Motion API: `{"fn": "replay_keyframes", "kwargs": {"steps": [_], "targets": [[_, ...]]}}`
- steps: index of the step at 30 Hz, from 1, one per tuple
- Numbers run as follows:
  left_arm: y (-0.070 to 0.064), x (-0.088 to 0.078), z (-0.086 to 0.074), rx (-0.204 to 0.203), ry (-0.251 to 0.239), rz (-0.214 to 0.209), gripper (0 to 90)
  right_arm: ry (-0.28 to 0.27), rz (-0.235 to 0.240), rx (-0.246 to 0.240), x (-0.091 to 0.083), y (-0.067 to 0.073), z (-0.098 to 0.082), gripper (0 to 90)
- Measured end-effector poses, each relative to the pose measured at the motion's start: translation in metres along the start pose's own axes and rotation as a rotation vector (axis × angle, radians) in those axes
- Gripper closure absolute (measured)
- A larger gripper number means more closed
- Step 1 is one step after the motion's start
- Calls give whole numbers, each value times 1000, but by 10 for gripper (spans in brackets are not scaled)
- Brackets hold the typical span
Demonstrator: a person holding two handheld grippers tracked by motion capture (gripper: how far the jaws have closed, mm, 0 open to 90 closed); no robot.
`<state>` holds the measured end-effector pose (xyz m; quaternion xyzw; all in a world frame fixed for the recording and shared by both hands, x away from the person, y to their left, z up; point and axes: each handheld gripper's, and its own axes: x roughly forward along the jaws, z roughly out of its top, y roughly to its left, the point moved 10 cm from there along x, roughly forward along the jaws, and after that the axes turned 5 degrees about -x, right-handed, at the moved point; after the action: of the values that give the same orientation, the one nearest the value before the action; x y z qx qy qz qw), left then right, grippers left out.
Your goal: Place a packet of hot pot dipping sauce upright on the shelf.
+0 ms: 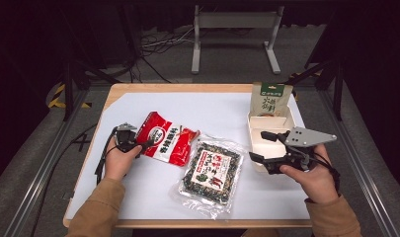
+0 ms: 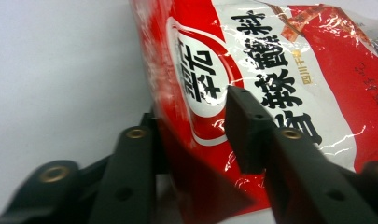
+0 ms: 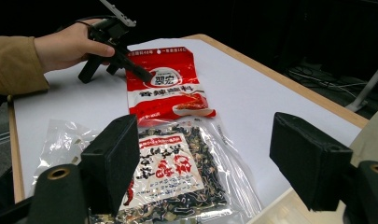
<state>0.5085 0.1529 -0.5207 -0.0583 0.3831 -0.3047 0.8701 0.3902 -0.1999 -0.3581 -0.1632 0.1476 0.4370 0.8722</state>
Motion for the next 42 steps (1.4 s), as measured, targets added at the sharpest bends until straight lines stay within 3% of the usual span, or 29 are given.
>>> {"fn": "replay_keyframes", "kwargs": {"steps": [3, 7, 11, 16, 25, 30, 34, 36, 42], "targets": [[0, -1, 0, -2, 3, 1, 863, 2, -4, 2, -1, 0, -1, 251], [-2, -5, 2, -4, 1, -2, 882, 6, -9, 5, -2, -2, -3, 255], [-9, -14, 8, -11, -28, -32, 884, 8, -8, 5, -2, -2, -3, 262], [-18, -32, 18, 16, -66, -53, 885, 7, -7, 8, -2, -1, -3, 264], [-42, -67, 36, 143, -76, -43, 886, 21, 14, 14, -2, 0, -4, 291], [-58, -90, 47, 204, -105, -50, 886, 31, 23, 6, -3, 1, -5, 308], [-69, -112, 55, 239, -134, -59, 886, 36, 27, 0, -4, 1, -5, 323], [-72, -116, 55, 237, -137, -64, 887, 37, 28, -3, -4, 2, -4, 324], [-92, -141, 57, 350, -126, -7, 887, 49, 42, -28, 0, 7, -1, 327]]}}
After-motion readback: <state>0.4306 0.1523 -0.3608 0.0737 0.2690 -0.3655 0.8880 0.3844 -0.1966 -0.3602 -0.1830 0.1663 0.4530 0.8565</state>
